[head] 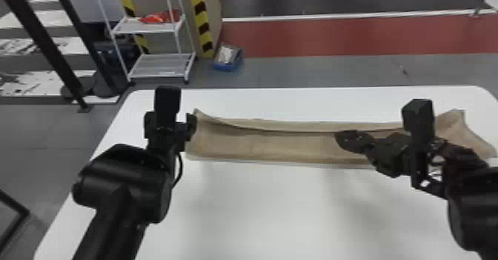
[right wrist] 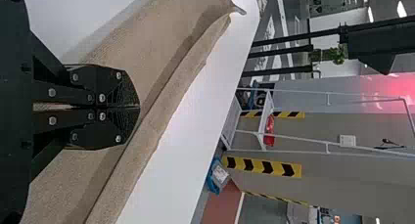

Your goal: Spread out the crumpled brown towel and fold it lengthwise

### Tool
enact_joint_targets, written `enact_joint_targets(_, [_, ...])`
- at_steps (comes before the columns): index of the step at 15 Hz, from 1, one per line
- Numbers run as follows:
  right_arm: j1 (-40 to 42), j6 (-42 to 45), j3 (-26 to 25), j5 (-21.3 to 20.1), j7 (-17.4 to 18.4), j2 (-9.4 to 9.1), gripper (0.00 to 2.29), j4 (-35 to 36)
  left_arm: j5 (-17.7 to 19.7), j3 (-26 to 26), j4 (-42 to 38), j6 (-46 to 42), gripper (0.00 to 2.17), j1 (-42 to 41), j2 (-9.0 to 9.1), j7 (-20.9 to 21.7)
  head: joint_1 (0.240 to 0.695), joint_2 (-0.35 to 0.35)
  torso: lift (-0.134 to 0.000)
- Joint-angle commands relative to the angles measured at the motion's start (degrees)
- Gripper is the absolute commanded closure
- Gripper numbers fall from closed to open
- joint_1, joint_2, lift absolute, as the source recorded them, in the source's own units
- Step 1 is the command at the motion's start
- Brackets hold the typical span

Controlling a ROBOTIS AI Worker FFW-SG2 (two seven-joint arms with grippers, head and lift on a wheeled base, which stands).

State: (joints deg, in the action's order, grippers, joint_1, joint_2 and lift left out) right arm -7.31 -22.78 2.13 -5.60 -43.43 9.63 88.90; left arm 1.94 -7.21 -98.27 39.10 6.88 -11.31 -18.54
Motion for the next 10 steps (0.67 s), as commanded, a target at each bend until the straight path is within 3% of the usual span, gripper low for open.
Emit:
enact_joint_targets(1, [-0.2, 2.1, 1.6, -1.5, 2.0, -2.16, 1.96, -1.7, 0.0, 0.2, -0.3, 0.1, 0.38, -0.7, -0.30, 0.0, 0.695, 0.147, -0.124])
enact_joint_targets(10, [-7.4, 7.4, 0.7, -0.5, 7.2, -5.76, 1.96, -17.4, 0.0, 0.9, -0.8, -2.8, 0.38, -3.0, -0.65, 0.1, 0.695, 0.178, -0.124])
